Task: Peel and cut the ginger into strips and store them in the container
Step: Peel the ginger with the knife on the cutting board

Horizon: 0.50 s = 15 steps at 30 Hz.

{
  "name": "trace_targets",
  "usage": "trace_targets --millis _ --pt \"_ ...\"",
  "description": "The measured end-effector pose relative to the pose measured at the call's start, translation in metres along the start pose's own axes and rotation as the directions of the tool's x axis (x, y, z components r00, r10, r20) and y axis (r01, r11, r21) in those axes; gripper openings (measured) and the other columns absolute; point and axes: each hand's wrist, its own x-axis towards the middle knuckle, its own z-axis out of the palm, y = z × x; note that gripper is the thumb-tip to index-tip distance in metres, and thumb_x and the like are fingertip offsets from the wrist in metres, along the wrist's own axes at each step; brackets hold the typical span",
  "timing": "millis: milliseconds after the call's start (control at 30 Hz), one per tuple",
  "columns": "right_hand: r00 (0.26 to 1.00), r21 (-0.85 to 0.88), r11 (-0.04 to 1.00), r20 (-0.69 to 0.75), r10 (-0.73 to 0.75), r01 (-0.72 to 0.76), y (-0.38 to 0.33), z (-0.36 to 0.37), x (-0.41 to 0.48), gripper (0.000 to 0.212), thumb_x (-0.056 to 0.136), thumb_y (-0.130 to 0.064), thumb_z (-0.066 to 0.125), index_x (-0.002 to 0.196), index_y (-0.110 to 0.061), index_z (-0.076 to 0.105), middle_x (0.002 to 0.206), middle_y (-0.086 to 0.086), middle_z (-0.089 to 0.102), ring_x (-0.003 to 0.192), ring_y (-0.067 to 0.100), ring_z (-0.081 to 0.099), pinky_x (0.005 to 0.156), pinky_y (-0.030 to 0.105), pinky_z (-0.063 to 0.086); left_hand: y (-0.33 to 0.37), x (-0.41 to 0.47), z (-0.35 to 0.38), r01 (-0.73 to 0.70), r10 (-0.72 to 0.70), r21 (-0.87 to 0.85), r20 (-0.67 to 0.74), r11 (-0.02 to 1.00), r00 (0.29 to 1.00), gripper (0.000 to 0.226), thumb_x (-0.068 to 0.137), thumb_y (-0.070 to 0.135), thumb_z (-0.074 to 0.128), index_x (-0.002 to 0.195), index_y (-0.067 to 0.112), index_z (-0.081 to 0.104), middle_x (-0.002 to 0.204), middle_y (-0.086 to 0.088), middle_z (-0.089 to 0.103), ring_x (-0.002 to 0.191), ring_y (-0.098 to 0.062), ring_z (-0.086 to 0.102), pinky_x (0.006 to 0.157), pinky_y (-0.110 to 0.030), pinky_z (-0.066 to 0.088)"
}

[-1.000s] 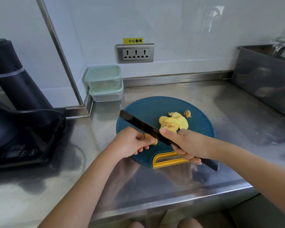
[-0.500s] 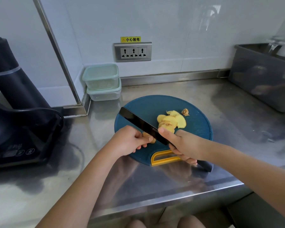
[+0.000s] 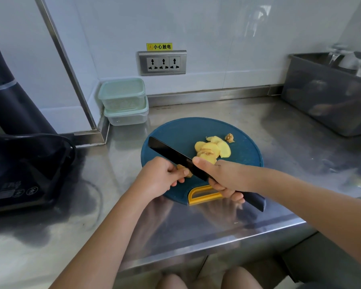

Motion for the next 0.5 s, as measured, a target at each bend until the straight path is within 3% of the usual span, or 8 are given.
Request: trace_targets --millis 200,500 --pt "0.999 -0.047 0.998 -0.014 0.036 -0.036 -0.006 0.001 -0.001 0.073 0.090 -0.075 0.013 0.053 -0.014 0.027 0.049 0.006 0.028 0.037 0.019 0.029 0.045 0.026 0.035 0.000 0.002 -0.001 -0.009 0.009 -0.004 0.027 1.000 1.000 0.030 0.090 0.043 0.058 0.071 0.023 0.069 0.057 0.009 0.054 0.052 -0.007 0.048 0.056 -0.021 0.039" --pt "0.980 -0.112 0.974 -0.004 0.200 -0.199 -0.026 0.009 -0.001 0.073 0.092 -0.072 0.008 0.060 -0.012 0.036 0.048 0.005 0.028 0.050 0.022 0.029 0.055 0.034 0.030 -0.003 0.007 -0.004 -0.041 0.043 -0.050 0.047 0.998 0.998 0.027 0.091 0.038 0.059 0.071 0.023 0.068 0.049 0.014 0.054 0.045 -0.002 0.044 0.050 -0.015 0.036"
